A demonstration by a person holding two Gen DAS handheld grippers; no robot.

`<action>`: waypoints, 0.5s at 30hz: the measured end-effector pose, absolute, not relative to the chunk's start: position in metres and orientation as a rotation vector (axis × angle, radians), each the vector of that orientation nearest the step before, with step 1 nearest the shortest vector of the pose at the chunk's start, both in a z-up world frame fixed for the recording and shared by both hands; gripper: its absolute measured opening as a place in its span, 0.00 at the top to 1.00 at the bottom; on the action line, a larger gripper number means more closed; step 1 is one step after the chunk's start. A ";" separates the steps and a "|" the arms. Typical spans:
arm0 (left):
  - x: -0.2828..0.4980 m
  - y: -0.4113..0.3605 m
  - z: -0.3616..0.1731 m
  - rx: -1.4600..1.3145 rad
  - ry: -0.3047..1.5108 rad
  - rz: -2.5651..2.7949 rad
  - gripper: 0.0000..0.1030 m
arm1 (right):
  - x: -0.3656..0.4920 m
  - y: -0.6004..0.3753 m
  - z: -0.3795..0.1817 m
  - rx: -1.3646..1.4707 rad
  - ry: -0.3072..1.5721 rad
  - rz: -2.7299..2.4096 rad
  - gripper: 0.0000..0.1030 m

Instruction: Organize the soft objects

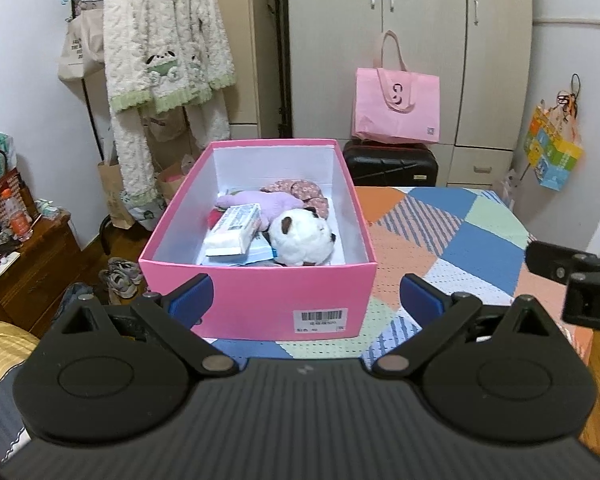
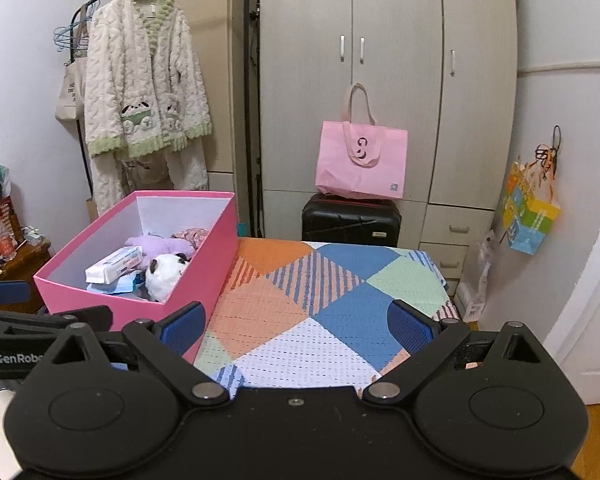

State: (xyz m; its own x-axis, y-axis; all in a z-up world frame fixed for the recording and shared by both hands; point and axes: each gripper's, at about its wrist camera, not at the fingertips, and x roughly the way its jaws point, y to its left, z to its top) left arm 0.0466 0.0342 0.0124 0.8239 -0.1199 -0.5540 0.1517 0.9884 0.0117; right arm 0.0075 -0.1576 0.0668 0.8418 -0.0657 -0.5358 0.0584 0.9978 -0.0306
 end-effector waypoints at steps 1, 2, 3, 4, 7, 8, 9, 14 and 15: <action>0.046 0.034 0.012 0.056 0.584 -0.140 0.02 | 0.008 -0.158 0.067 -0.009 0.566 -0.071 0.04; 0.046 0.034 0.012 0.057 0.582 -0.136 0.02 | 0.007 -0.159 0.067 -0.003 0.566 -0.075 0.04; 0.046 0.034 0.012 0.058 0.580 -0.134 0.02 | 0.006 -0.160 0.067 0.002 0.566 -0.079 0.04; 0.046 0.034 0.013 0.058 0.577 -0.132 0.02 | 0.006 -0.161 0.067 0.008 0.565 -0.084 0.04; 0.045 0.034 0.013 0.062 0.572 -0.127 0.02 | 0.004 -0.163 0.067 0.016 0.560 -0.097 0.04; 0.045 0.034 0.013 0.063 0.572 -0.125 0.02 | 0.004 -0.164 0.067 0.018 0.557 -0.099 0.04; 0.045 0.034 0.013 0.063 0.572 -0.124 0.02 | 0.003 -0.164 0.067 0.017 0.556 -0.100 0.03; 0.045 0.035 0.012 0.058 0.575 -0.113 0.02 | -0.001 -0.165 0.068 0.013 0.551 -0.097 0.03; 0.045 0.035 0.012 0.057 0.575 -0.109 0.02 | -0.001 -0.165 0.068 0.014 0.551 -0.096 0.03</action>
State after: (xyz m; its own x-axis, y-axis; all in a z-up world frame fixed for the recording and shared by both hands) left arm 0.0453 0.0352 0.0122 0.8334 -0.0873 -0.5457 0.1192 0.9926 0.0231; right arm -0.0013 -0.1650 0.0675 0.8476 -0.0874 -0.5235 0.0950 0.9954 -0.0123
